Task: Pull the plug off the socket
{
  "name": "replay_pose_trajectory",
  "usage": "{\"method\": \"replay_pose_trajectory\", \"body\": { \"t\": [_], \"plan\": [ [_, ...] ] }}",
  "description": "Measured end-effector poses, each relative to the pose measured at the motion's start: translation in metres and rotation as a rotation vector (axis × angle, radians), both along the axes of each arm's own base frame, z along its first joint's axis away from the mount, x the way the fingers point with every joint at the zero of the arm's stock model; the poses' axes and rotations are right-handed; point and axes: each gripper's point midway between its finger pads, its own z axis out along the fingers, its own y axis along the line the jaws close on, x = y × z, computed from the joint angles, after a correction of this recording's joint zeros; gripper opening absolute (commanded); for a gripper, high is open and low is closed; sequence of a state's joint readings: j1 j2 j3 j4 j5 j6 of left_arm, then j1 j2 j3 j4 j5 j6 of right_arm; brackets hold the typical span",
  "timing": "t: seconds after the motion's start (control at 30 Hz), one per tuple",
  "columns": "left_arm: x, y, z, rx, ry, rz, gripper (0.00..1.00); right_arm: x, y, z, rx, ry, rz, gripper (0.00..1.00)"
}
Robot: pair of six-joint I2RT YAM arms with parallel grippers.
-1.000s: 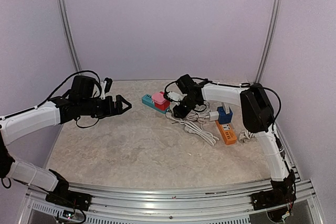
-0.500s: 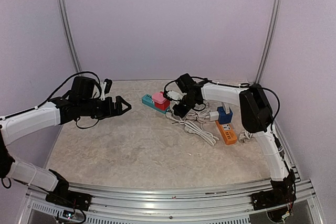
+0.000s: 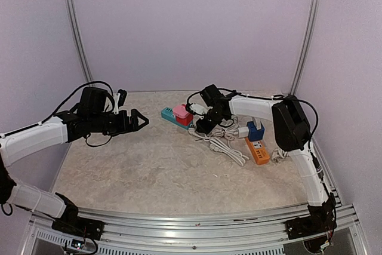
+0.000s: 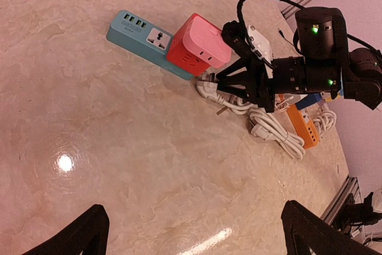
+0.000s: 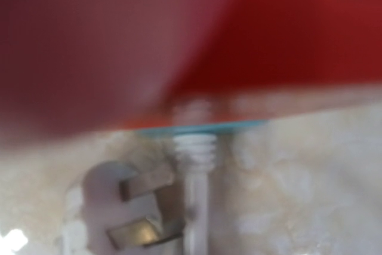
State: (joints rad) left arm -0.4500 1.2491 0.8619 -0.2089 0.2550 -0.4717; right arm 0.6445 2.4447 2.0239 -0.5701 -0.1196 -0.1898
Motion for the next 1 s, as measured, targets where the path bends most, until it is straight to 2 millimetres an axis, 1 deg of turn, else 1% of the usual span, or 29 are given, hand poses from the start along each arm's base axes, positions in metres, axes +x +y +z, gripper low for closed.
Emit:
{"method": "replay_pose_trajectory", "body": {
  "t": [0.1,0.2,0.47,0.73,0.83,1.0],
  "plan": [
    [0.000,0.000,0.000,0.000,0.000,0.000,0.99,0.001,0.000,-0.001,0.007,-0.009,0.000,0.05],
    [0.000,0.000,0.000,-0.001,0.001,0.001,0.99,0.002,-0.002,-0.001,0.013,-0.012,0.000,0.00],
    [0.001,0.001,0.000,-0.003,0.002,0.005,0.99,0.001,0.000,0.000,0.037,0.000,0.008,0.00],
    [0.000,0.002,0.002,-0.012,0.004,0.010,0.99,-0.006,0.009,0.001,0.054,0.016,0.020,0.00],
    [-0.002,0.003,0.005,-0.019,-0.003,0.015,0.99,-0.013,0.018,0.002,0.064,0.022,0.033,0.00],
    [-0.001,0.011,0.007,-0.035,-0.009,0.040,0.99,-0.031,0.039,0.003,0.077,0.030,0.074,0.00]
  ]
}}
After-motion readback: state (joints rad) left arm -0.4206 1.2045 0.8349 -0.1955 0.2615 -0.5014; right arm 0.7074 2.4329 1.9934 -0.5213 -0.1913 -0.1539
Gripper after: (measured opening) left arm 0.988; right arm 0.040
